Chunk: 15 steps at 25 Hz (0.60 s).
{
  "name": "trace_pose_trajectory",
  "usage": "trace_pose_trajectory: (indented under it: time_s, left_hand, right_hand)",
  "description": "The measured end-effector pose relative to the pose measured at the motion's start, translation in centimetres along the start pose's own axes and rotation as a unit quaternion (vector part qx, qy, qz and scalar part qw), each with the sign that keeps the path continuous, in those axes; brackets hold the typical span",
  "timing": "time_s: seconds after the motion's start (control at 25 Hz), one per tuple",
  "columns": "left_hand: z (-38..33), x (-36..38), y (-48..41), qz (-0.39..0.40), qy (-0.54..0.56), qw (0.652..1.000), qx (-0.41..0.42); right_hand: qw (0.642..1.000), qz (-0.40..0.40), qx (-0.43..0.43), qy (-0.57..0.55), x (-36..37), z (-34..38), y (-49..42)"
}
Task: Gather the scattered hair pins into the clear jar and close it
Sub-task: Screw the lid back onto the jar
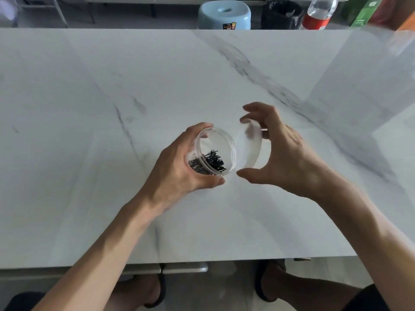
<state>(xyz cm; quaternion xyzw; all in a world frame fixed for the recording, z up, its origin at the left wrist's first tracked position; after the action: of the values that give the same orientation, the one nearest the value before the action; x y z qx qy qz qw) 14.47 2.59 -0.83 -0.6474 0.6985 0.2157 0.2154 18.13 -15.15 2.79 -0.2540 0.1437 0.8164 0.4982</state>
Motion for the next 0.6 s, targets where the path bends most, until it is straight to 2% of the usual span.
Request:
trace_pose_trajectory:
  time_s: [0.08,0.16,0.36,0.48,0.6]
  left_hand:
    - [-0.4,0.2,0.0,0.018,-0.003,1.0,0.007]
    - [-0.7,0.6,0.0,0.038,0.026,0.999,0.003]
    - [-0.7,1.5,0.1,0.097,0.078,0.992,-0.017]
    - [-0.2,2.1,0.3,0.133,0.071,0.988,-0.025]
    - [0.0,2.1,0.3,0.133,0.058,0.989,-0.026]
  right_hand:
    - [0.997,0.005,-0.01,-0.082,0.4,0.3,-0.2]
    - [0.994,0.027,-0.008,-0.108,1.2,0.5,-0.3]
    - [0.996,0.076,-0.053,0.004,2.1,1.4,-0.2]
    - [0.993,0.102,-0.055,0.024,2.6,1.3,-0.1]
    - [0.992,0.112,-0.056,0.023,2.7,1.3,-0.1]
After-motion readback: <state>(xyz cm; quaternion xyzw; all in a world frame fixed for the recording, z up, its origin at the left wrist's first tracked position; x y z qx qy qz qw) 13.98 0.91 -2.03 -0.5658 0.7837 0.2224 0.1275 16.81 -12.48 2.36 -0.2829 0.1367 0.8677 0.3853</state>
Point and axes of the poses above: each hand's wrist, its own y-axis away from the middle knuckle, its own x-axis out of the palm, z = x × y, the point moved 7 cm from there along -y, towards the middle knuckle, and after that the axes turned 11 degrees about -y, right-handed, at the moved point
